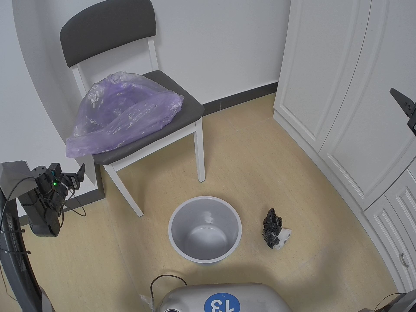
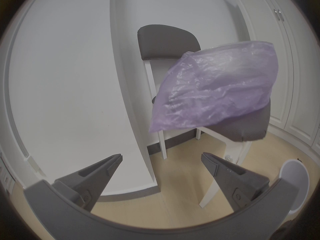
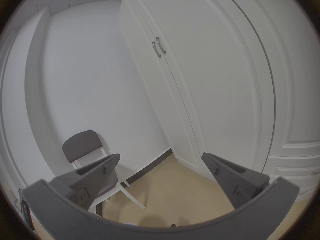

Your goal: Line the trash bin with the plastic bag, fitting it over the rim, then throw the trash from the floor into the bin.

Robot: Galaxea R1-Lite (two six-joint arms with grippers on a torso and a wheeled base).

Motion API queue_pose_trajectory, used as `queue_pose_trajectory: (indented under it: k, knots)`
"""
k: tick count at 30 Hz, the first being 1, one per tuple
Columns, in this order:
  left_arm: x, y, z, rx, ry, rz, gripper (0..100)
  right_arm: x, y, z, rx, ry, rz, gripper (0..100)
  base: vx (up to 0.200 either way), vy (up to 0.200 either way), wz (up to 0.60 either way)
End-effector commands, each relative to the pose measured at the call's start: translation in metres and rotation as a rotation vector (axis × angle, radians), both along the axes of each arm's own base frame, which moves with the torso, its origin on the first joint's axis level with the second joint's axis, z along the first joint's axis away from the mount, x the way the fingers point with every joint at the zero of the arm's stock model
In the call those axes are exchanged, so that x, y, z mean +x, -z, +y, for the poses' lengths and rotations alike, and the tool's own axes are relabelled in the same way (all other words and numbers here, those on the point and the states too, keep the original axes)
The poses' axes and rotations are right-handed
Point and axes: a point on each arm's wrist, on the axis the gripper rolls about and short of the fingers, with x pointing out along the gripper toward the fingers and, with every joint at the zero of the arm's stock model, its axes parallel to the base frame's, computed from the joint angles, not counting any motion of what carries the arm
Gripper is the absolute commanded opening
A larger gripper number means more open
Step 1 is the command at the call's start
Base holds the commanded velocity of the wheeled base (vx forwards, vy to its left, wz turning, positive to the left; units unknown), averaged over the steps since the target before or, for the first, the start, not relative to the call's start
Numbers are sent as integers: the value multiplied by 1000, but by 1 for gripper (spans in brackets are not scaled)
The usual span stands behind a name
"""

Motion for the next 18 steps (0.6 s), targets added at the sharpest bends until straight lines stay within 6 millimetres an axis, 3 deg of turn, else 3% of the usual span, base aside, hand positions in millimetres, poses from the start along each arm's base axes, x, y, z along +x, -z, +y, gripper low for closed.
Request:
queue_pose_trajectory:
  k: [1, 9, 18]
  knots:
    - [7, -13, 5, 6, -7, -49, 100, 3, 1, 0, 1, 1, 5, 100, 0, 0, 0]
    - [-22, -55, 4, -24, -14, -111, 100, 2, -1, -3, 1, 20, 0, 100, 0, 0, 0]
    - [-35, -87, 1, -19, -14, -135, 100, 1, -1, -4, -1, 7, -4, 100, 0, 0, 0]
